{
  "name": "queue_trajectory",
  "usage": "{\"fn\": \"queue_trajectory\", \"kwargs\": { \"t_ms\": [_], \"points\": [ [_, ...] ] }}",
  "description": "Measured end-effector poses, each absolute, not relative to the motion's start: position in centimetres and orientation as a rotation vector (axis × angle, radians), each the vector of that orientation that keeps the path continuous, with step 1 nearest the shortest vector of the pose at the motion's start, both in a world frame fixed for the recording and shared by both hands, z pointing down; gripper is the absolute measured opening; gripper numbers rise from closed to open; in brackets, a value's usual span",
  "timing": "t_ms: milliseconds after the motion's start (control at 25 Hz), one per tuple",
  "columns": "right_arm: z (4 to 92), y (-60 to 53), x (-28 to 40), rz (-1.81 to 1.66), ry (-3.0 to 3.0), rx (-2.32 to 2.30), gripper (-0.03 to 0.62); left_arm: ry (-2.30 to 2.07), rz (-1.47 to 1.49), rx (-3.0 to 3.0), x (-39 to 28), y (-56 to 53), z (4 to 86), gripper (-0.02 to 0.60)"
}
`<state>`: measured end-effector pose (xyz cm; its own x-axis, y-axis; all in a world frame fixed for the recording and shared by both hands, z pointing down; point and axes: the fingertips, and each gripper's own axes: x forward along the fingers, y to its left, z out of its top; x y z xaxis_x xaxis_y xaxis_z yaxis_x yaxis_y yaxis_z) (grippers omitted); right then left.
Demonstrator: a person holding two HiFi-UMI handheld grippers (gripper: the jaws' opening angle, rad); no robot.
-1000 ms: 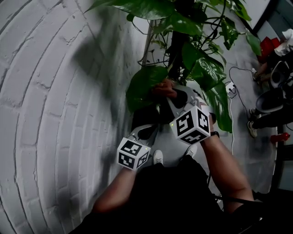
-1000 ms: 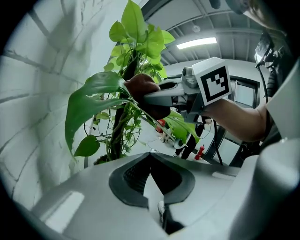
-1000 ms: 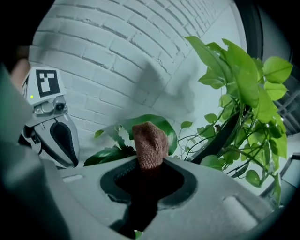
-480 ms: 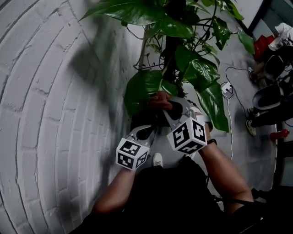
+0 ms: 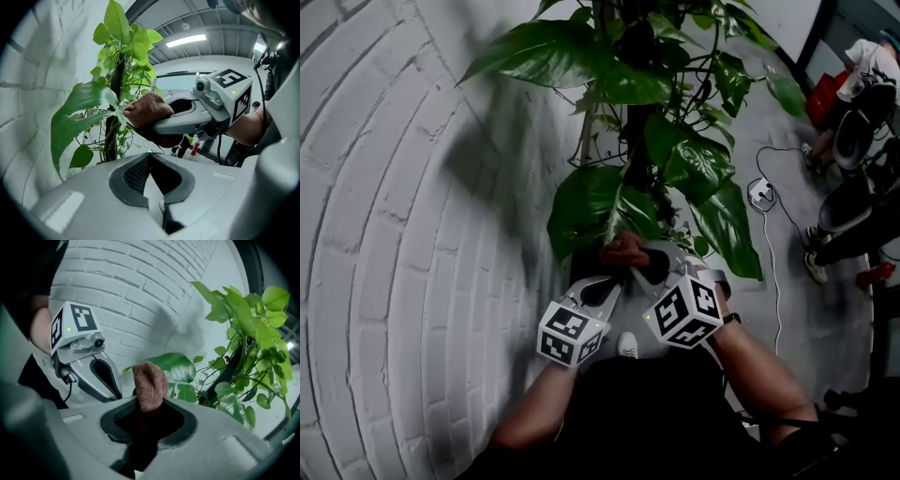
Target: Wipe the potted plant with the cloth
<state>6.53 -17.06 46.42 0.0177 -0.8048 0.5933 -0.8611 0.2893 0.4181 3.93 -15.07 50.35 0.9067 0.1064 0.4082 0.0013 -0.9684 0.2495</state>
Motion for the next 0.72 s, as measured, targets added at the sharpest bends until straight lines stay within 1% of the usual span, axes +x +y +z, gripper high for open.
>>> {"fn": "queue_trajectory", "kwargs": {
  "t_ms": [200, 360, 520, 720],
  "points": [
    [44.9, -16.0, 5.3, 0.186, -1.904, 1.486, 0.069, 0.103, 0.666, 2.841, 3.1, -14.9, 48.3, 0.017],
    [40.3, -15.5, 4.4, 0.183, -2.052, 1.511, 0.069, 0.098, 0.683, 2.858, 1.9, -15.2, 45.3, 0.017],
    [34.1, -16.0, 5.8, 0.059, -2.107, 1.597, 0.069, 0.036, 0.655, 2.889, 1.5, -16.6, 41.7, 0.017],
    [24.9, -16.8, 8.6, -0.146, -2.152, 1.716, 0.069, -0.017, 0.587, 2.946, 3.2, -17.8, 36.8, 0.017]
  ]
}}
